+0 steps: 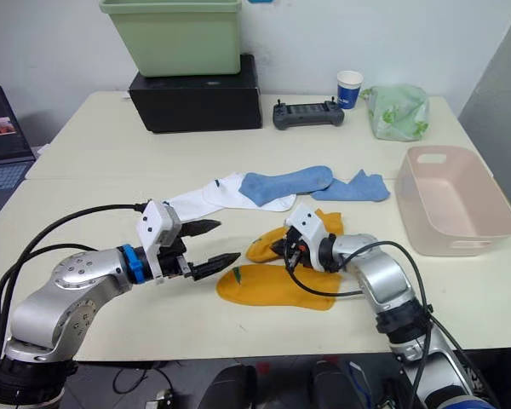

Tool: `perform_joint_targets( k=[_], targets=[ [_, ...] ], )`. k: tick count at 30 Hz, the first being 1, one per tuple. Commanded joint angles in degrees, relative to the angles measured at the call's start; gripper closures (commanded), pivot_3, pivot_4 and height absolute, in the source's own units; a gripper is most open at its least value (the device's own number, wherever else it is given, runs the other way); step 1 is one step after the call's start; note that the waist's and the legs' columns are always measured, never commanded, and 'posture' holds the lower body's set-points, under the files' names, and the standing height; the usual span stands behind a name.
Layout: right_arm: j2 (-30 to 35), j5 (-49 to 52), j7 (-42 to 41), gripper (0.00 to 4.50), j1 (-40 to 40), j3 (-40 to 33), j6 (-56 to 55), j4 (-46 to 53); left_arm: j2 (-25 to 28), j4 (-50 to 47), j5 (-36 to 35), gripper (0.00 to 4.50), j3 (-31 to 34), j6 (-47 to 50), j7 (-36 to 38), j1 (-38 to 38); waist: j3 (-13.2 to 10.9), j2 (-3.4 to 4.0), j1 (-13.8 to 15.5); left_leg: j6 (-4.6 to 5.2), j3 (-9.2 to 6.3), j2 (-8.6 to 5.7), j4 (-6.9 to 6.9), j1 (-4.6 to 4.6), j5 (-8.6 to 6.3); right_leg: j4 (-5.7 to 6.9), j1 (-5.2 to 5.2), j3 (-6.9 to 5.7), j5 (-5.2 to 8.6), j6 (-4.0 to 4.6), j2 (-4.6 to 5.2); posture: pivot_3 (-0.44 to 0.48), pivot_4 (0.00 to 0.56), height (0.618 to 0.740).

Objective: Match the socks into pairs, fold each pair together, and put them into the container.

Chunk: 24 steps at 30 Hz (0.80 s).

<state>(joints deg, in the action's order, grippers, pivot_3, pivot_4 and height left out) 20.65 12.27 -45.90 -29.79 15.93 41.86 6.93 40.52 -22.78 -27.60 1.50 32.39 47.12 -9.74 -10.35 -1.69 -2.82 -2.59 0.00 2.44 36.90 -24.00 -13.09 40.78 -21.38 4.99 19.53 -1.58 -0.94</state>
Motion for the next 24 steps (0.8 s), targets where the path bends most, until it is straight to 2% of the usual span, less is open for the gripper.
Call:
perform_joint_targets(
  k=[1, 5, 7, 9, 12, 16, 19, 21, 24],
  targets=[
    [3.2, 2.9, -0.9, 2.73, 0.4, -5.1, 1.2, 3.9, 0.6, -0.3, 2.4, 0.0, -1.3, -1.0, -0.3, 0.2, 0.0, 0.0, 0.1, 0.0, 0.01, 0.0, 0.0, -0.01, 0.0, -0.01, 0.0, 0.01, 0.0, 0.0, 0.01, 0.0, 0.15, 0.74],
    [5.6, 5.5, 0.0, 1.29, -0.5, -10.4, 2.7, 3.1, -2.5, 4.4, 5.1, 0.0, -2.5, -0.1, -4.4, -1.6, 0.0, 0.0, 0.0, 0.01, -0.01, 0.03, -0.01, 0.02, 0.0, 0.01, 0.0, 0.0, 0.0, 0.0, -0.02, 0.0, 0.15, 0.74],
    [6.4, 3.7, 1.5, 0.62, -1.5, -11.4, -0.1, -1.3, -4.1, 7.2, 6.6, 0.0, -3.7, -0.5, -5.5, -2.9, 0.0, -0.01, 0.0, 0.01, -0.01, 0.04, -0.02, 0.01, 0.0, 0.01, -0.01, 0.0, 0.0, 0.0, -0.03, 0.0, 0.15, 0.74],
    [6.8, 1.8, 2.9, 0.62, -2.1, -11.3, -3.0, -4.8, -4.8, 8.7, 7.8, 0.0, -4.7, -1.0, -5.8, -3.7, 0.0, -0.01, -0.1, 0.01, 0.02, 0.02, -0.01, 0.01, 0.0, 0.0, -0.01, 0.02, 0.0, 0.0, -0.04, 0.0, 0.15, 0.74],
    [6.0, -2.1, 7.5, 0.62, -5.3, -11.7, -9.1, -16.3, -5.5, 11.4, 11.3, 0.0, -7.9, -1.7, -6.2, -5.0, 0.0, -0.01, -0.2, 0.01, 0.07, 0.02, -0.02, 0.0, 0.0, 0.0, -0.03, 0.06, 0.0, 0.01, -0.03, 0.0, 0.15, 0.74],
    [5.3, -3.8, 8.2, 0.62, -7.9, -11.3, -11.8, -25.3, -6.8, 14.1, 14.2, 0.0, -11.3, -1.9, -6.1, -6.1, 0.0, -0.01, -0.2, 0.01, 0.11, 0.01, -0.02, 0.01, 0.0, 0.0, -0.04, 0.09, -0.01, 0.01, -0.03, 0.0, 0.15, 0.74],
    [4.6, -3.2, 7.7, 0.59, -8.5, -12.1, -11.5, -26.6, -8.3, 15.5, 15.1, 0.58, -12.3, -2.1, -6.2, -6.9, 0.0, -0.01, -0.2, 0.01, 0.1, 0.03, -0.03, 0.01, 0.0, 0.01, -0.03, 0.08, -0.01, 0.01, -0.03, 0.0, 0.15, 0.74],
    [4.4, -1.8, 5.9, 0.59, -8.1, -12.6, -10.5, -25.3, -9.2, 15.6, 14.9, 1.21, -12.3, -1.9, -6.0, -7.3, 0.0, -0.01, -0.2, 0.0, 0.1, 0.02, -0.01, 0.01, 0.0, 0.02, -0.01, 0.08, -0.01, 0.01, -0.02, 0.0, 0.15, 0.74],
    [4.1, 0.5, 4.1, 1.26, -7.5, -13.5, -8.2, -22.7, -9.6, 15.8, 15.6, 2.24, -12.3, -2.0, -5.9, -7.4, 0.0, -0.01, -0.2, 0.0, 0.1, 0.01, 0.01, 0.01, 0.0, 0.04, 0.0, 0.08, -0.01, 0.01, -0.02, 0.0, 0.15, 0.74]
  ],
)
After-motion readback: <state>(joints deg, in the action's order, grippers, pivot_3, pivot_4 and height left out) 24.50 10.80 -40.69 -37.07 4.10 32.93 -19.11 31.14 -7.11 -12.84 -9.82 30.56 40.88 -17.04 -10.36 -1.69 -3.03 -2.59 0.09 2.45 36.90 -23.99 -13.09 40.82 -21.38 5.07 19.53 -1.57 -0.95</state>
